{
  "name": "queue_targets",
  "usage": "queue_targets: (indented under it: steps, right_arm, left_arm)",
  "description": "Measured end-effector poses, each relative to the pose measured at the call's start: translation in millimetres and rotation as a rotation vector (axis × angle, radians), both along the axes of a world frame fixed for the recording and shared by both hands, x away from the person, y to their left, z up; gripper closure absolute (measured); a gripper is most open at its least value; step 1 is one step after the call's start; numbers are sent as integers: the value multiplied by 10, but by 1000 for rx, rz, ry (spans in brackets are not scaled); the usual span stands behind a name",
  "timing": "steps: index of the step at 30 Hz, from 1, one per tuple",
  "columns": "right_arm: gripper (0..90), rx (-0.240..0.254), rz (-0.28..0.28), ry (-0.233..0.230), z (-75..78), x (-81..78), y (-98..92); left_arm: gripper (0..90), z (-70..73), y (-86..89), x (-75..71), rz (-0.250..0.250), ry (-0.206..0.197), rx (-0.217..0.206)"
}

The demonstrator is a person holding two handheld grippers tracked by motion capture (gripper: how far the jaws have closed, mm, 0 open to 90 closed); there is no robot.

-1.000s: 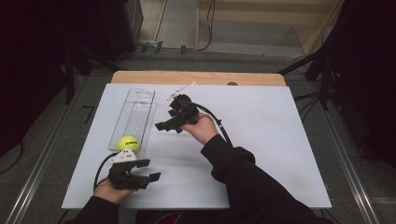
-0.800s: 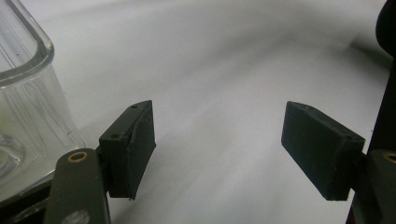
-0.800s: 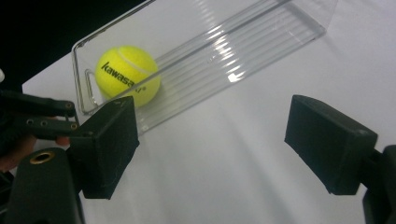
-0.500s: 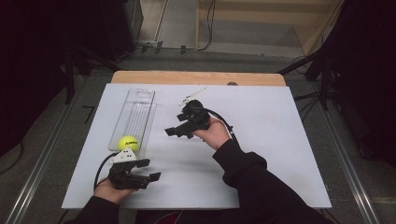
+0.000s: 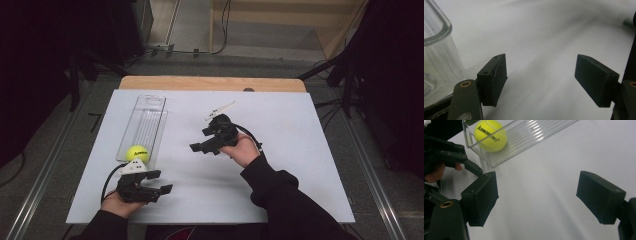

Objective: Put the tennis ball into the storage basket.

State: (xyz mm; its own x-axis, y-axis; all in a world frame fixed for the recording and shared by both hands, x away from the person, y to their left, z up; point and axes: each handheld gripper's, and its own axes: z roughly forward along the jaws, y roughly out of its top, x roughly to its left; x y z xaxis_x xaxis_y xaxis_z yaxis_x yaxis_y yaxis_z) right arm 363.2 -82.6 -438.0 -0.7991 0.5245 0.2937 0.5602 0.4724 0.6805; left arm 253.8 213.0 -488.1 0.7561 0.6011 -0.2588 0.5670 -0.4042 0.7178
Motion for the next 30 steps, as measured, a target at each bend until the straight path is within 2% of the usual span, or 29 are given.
queue_targets:
  steps: [9, 17, 23, 30]
  right_arm:
    - [156, 18, -8, -20, -24, -109, -143]
    - [156, 19, -33, -18, -80, -183, -297]
    - [156, 44, -56, -22, -85, -239, -445]
    - [156, 50, -76, -21, -109, -298, -581]
  left_arm:
    - [263, 2, 4, -4, 2, -3, -2]
    - [263, 1, -4, -3, -5, 0, 2]
    - [263, 5, -1, -3, -6, -2, 0]
    - [264, 7, -4, -3, -5, -1, 1]
